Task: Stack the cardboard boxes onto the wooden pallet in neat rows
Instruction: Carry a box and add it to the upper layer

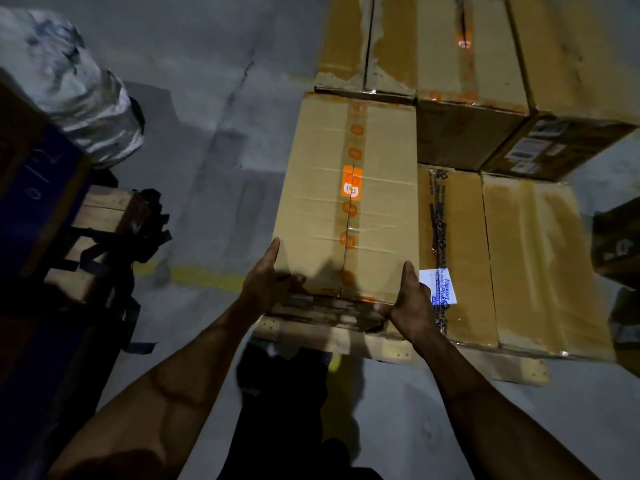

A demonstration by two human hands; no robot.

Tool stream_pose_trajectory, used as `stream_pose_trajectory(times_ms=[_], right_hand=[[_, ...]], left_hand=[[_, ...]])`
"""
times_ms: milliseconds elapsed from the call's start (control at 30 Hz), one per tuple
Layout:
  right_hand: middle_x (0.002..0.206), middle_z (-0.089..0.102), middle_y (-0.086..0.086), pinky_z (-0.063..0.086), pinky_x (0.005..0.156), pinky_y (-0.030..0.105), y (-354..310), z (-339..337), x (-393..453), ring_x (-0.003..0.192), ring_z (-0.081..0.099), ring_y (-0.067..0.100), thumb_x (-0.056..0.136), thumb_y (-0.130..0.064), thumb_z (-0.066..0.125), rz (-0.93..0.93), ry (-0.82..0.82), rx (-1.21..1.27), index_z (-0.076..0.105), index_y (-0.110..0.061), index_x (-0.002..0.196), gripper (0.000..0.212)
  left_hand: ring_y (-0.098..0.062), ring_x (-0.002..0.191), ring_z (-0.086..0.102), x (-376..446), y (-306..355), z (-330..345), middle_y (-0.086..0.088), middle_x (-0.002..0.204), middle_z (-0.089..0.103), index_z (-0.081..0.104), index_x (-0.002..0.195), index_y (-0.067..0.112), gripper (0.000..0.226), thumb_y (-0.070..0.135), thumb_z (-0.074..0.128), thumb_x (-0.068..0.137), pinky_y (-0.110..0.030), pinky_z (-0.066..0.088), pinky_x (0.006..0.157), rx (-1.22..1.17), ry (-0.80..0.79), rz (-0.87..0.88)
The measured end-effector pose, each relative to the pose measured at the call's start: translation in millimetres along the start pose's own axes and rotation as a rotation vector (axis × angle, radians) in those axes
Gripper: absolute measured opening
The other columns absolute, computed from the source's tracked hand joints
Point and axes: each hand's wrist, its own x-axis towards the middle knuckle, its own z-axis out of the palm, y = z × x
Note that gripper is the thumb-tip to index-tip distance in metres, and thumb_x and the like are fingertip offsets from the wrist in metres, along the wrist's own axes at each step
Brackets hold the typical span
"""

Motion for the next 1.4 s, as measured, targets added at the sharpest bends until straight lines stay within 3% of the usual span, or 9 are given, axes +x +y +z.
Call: stream_pose_trajectory(times_ms=[100,200,400,500,633,867,1033,1167,1400], right_hand=[[0.136,0.043,0.019,0.044,0.097,0.039,-2,-6,2,0.119,0.048,0.035,0.074,-0.023,0.085,0.013,-0.027,-0.01,0.011,-0.029,0.157,0.111],[0.139,0.035,0.021,0.041,0.098,0.036,-5,-7,-5,0.122,0.046,0.038,0.081,-0.024,0.08,0.006,-0.05,-0.049,0.001,-0.026,0.158,0.11],[0.137,0.038,0.02,0.041,0.098,0.036,-6,0,-8,0.124,0.047,0.037,0.082,-0.026,0.079,0.014,-0.039,-0.001,0.003,-0.028,0.158,0.107],[0.137,0.037,0.02,0.04,0.101,0.038,-5,4,-8,0.126,0.045,0.038,0.082,-0.024,0.079,0.022,-0.055,0.028,0.0,-0.03,0.157,0.109],[0.137,0.036,0.022,0.039,0.102,0.038,-8,1,-3,0.126,0.044,0.039,0.079,-0.024,0.082,0.03,-0.09,0.03,-0.005,-0.031,0.157,0.116],[0.154,0.008,0.01,0.047,0.101,0.04,-18,-14,23,0.138,0.028,0.04,0.051,-0.025,0.092,0.031,-0.214,0.095,-0.007,-0.043,0.154,0.144],[0.155,0.029,0.003,0.032,0.116,0.04,-26,-16,46,0.142,0.029,0.024,0.047,-0.055,0.093,0.049,-0.097,0.276,-0.001,-0.036,0.155,0.144],[0.139,0.05,0.007,0.049,0.102,0.048,-7,7,63,0.126,0.052,0.026,0.048,-0.06,0.085,0.088,0.015,0.293,0.009,-0.038,0.151,0.13],[0.153,0.032,0.011,0.031,0.11,0.032,-28,2,49,0.14,0.031,0.027,0.073,-0.031,0.087,0.098,0.041,0.208,-0.002,-0.021,0.158,0.123]], left_hand=[[-0.017,0.124,0.055,4,3,7,0.011,0.127,0.056,0.048,0.122,0.045,0.04,0.022,0.068,0.096,-0.021,0.048,0.094,-0.073,-0.037,-0.047],[-0.007,0.113,0.057,2,0,9,0.021,0.113,0.057,0.046,0.109,0.045,0.044,0.005,0.063,0.097,-0.007,0.05,0.075,-0.089,-0.062,-0.002],[-0.009,0.105,0.067,4,-2,-4,0.004,0.117,0.066,0.05,0.131,0.029,0.062,0.03,0.081,0.077,-0.037,0.061,0.078,-0.181,-0.018,0.009],[-0.001,0.105,0.065,4,-2,-2,0.003,0.116,0.063,0.048,0.128,0.03,0.059,0.009,0.079,0.083,-0.033,0.061,0.081,-0.201,-0.006,0.017],[-0.022,0.114,0.063,7,-4,-6,0.0,0.123,0.064,0.045,0.136,0.028,0.068,0.021,0.08,0.079,-0.049,0.06,0.085,-0.196,-0.034,0.013],[-0.03,0.115,0.061,50,12,-14,-0.008,0.128,0.064,0.046,0.145,0.018,0.049,0.038,0.056,0.101,-0.045,0.056,0.093,-0.031,-0.067,0.044],[-0.017,0.108,0.065,81,25,-16,-0.002,0.124,0.059,0.035,0.142,0.015,0.049,-0.001,0.054,0.1,-0.026,0.059,0.076,-0.21,-0.021,-0.003],[-0.024,0.121,0.06,84,18,-14,-0.005,0.134,0.057,0.034,0.144,0.022,0.079,0.03,0.079,0.08,-0.048,0.057,0.093,-0.211,0.0,-0.078],[-0.028,0.123,0.059,82,4,-8,0.001,0.131,0.061,0.041,0.139,0.038,0.085,0.053,0.085,0.068,-0.061,0.055,0.09,-0.298,0.033,-0.101]])
